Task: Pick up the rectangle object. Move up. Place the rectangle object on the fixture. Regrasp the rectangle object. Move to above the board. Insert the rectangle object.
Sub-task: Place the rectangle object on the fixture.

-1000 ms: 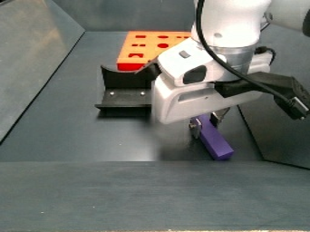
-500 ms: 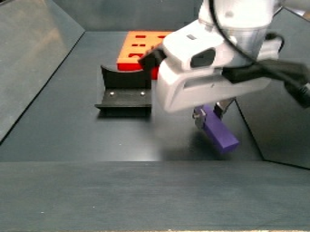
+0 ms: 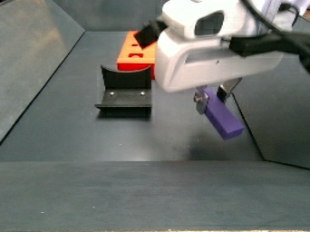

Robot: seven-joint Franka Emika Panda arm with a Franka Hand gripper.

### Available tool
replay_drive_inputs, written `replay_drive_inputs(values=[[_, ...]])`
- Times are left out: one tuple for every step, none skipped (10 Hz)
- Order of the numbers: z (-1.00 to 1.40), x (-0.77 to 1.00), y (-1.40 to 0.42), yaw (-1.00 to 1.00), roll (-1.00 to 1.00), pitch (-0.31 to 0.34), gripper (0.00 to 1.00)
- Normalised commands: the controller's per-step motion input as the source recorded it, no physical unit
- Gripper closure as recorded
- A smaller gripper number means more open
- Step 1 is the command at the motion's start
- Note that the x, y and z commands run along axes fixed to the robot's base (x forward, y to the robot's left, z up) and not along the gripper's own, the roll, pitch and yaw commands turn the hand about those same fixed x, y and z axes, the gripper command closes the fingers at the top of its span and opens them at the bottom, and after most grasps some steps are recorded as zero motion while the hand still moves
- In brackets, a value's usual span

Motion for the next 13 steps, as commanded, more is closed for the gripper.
replay_drive_inputs(values=[[1.00,-0.02,0.00,-0.01,0.05,0.050,1.00],[1.00,-0.03,0.00,-0.01,0.07,0.066,1.00],[1.00,-0.03,-0.01,0.01,0.09,0.077,1.00],[1.00,-0.03,-0.01,0.01,0.10,0.080,1.00],[1.00,-0.04,-0.01,0.02,0.11,0.084,1.00],[1.00,-0.04,-0.01,0.02,0.11,0.085,1.00],[0.83,-0.04,-0.01,0.02,0.10,0.084,1.00],[0.70,-0.03,0.00,0.02,0.10,0.082,1.00],[0.53,-0.02,0.00,0.02,0.08,0.085,1.00],[0.39,-0.02,0.01,0.02,0.08,0.093,1.00],[0.25,-0.01,0.00,0.03,0.08,0.100,1.00],[-0.31,1.00,-0.97,-1.00,-0.15,-0.216,1.00],[-0.34,1.00,-0.96,-1.00,-0.15,-0.218,1.00]])
